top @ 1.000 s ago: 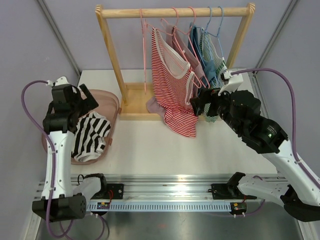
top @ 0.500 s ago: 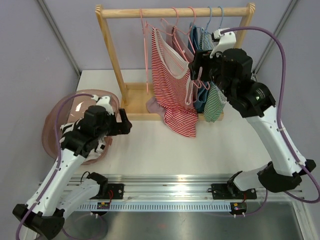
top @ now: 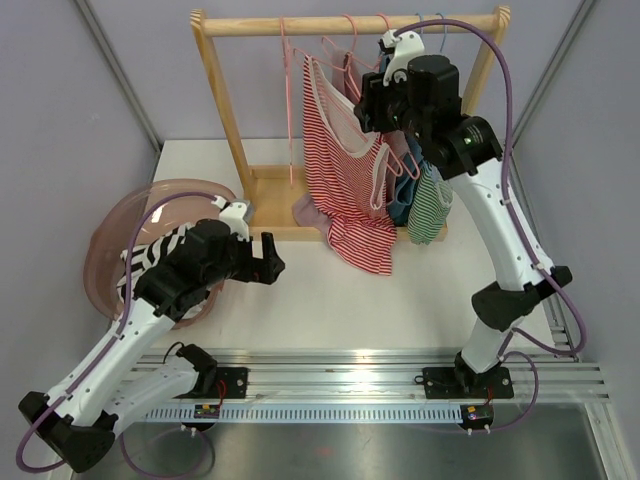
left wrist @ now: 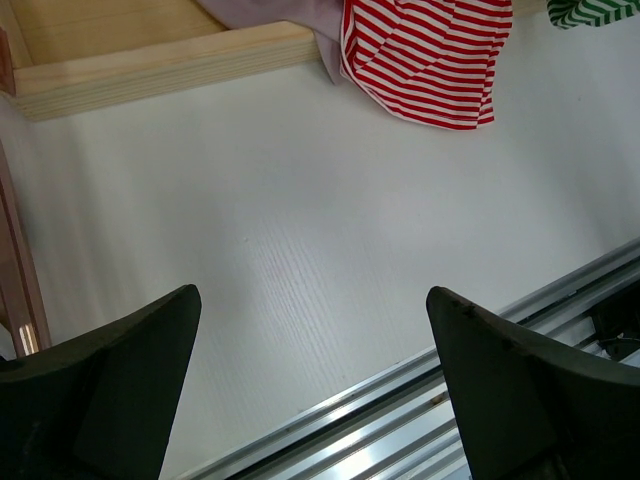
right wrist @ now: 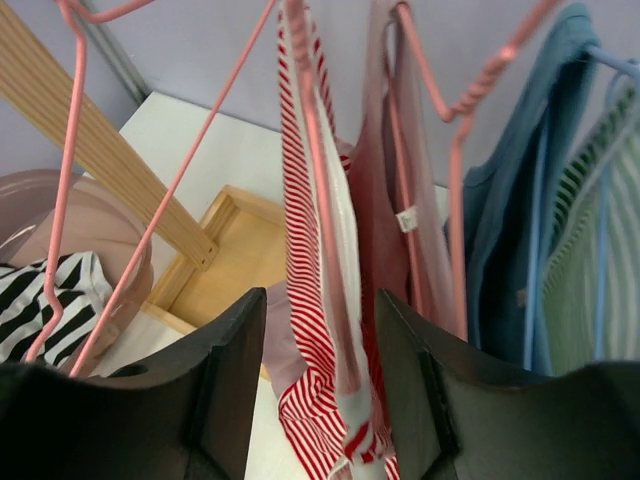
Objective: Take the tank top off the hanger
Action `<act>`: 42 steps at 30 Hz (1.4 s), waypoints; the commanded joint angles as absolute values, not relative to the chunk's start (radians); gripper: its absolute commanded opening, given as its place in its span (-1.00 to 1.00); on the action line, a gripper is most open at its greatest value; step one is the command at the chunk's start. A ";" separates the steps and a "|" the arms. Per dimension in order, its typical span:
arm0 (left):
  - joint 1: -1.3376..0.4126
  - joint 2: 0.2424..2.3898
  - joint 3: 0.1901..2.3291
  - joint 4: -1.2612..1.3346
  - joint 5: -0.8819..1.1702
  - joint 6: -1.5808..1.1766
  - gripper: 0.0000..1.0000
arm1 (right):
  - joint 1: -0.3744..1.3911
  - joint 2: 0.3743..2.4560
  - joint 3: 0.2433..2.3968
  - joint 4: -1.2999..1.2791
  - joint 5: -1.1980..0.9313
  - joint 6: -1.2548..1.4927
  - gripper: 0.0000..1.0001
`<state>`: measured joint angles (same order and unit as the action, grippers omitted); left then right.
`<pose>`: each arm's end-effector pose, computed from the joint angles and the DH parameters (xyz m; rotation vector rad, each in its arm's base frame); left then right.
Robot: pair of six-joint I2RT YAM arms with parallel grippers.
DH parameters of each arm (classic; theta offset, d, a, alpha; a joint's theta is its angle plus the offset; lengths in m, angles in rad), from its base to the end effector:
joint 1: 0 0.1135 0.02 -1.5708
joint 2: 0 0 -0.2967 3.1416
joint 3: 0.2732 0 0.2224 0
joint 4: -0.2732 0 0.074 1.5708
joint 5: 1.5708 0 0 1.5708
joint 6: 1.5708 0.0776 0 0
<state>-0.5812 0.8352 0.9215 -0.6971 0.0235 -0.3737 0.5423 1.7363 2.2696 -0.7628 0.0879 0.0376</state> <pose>0.1271 -0.0857 0.3248 0.2454 2.2247 -0.5588 0.3205 0.1852 0.5323 -0.3909 1.7692 0.3344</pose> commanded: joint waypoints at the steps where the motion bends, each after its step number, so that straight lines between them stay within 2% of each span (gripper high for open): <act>1: -0.587 0.822 0.896 -0.673 0.022 -0.351 0.98 | 0.537 1.799 2.390 -0.816 -0.023 0.005 0.08; 2: -0.591 0.822 0.896 -0.676 0.020 -0.351 0.98 | 0.537 1.816 2.417 -0.830 -0.035 0.006 -0.08; 6: -0.591 0.824 0.900 -0.680 0.020 -0.347 0.98 | 0.537 1.874 2.494 -0.856 -0.071 -0.017 -0.42; 9: -0.591 0.821 0.897 -0.681 0.020 -0.347 0.98 | 0.537 1.879 2.488 -0.850 -0.083 -0.009 -0.51; 13: -0.591 0.822 0.899 -0.683 0.023 -0.345 0.98 | 0.537 1.885 2.467 -0.838 -0.083 -0.006 -0.50; 14: -0.591 0.821 0.899 -0.683 0.023 -0.342 0.98 | 0.537 1.894 2.474 -0.839 -0.081 -0.006 -0.55; 15: -0.591 0.821 0.900 -0.683 0.023 -0.342 0.98 | 0.538 1.899 2.480 -0.844 -0.080 -0.006 -0.69; 16: -0.591 0.821 0.900 -0.684 0.021 -0.344 0.98 | 0.537 1.905 2.487 -0.845 -0.081 -0.006 -0.72; 18: -0.591 0.822 0.900 -0.684 0.021 -0.342 0.98 | 0.537 1.908 2.500 -0.850 -0.081 0.023 -0.73; 22: -0.591 0.819 0.902 -0.684 0.021 -0.342 0.98 | 0.537 1.902 2.484 -0.831 -0.074 0.028 -0.56; 25: -0.591 0.816 0.902 -0.684 0.018 -0.342 0.98 | 0.537 1.907 2.473 -0.828 -0.080 0.032 -0.54; 28: -0.591 0.818 0.902 -0.684 0.020 -0.342 0.98 | 0.537 1.919 2.477 -0.830 -0.081 0.037 -0.70; 29: -0.592 0.816 0.902 -0.684 0.020 -0.341 0.98 | 0.537 1.917 2.480 -0.830 -0.078 0.044 -0.86; 33: -0.591 0.818 0.903 -0.683 0.021 -0.344 0.98 | 0.537 1.911 2.503 -0.822 -0.066 0.052 -1.00; 42: -0.594 0.795 0.945 -0.669 0.008 -0.359 0.98 | 0.537 1.809 2.493 -0.701 -0.011 0.117 -1.00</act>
<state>-0.5873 0.8150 0.8970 -0.7109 0.0181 -0.3626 0.5385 1.8969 2.4542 -0.8158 -0.0372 0.0875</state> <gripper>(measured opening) 0.988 0.078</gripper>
